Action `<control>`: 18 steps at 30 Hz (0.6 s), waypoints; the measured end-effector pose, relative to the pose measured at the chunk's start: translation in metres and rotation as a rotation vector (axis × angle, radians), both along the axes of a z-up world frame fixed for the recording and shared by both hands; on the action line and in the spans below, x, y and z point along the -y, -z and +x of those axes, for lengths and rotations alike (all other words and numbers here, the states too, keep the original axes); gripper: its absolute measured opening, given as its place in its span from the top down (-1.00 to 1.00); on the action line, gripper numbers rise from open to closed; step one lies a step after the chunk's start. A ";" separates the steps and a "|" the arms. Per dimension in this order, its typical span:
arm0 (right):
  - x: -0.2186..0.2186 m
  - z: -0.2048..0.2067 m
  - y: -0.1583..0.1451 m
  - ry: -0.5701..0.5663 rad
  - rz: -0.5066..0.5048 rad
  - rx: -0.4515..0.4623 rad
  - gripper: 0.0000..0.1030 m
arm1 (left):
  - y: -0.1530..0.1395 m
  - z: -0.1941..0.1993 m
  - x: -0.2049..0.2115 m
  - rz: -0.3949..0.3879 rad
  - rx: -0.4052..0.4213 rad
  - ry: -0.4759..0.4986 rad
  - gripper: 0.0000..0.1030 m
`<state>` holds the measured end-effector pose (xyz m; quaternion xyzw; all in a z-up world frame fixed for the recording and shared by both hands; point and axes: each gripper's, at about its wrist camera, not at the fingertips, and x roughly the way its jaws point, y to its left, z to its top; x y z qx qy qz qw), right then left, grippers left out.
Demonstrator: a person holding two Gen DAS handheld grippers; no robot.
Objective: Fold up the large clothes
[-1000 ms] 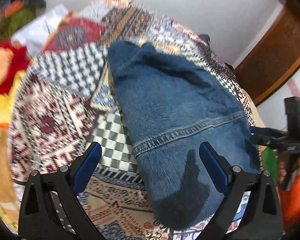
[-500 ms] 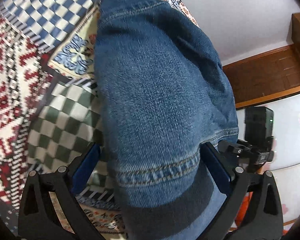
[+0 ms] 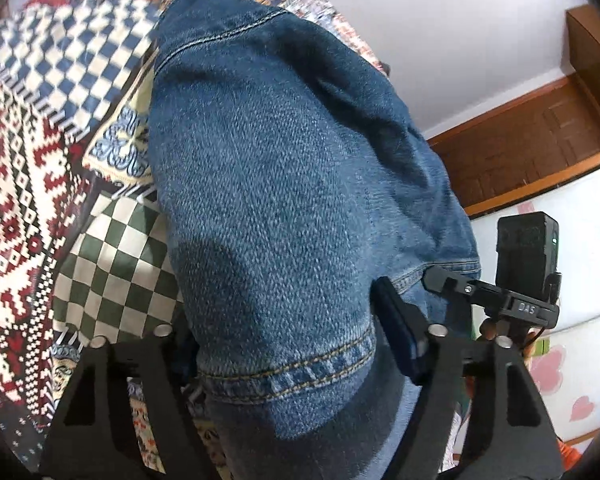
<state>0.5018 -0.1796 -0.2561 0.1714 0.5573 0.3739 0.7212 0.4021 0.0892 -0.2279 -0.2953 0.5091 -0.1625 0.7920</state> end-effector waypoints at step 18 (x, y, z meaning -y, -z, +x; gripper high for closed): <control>-0.069 -0.063 -0.136 -0.047 0.024 0.218 0.42 | -0.146 -0.071 -0.046 0.132 0.316 -0.015 -0.13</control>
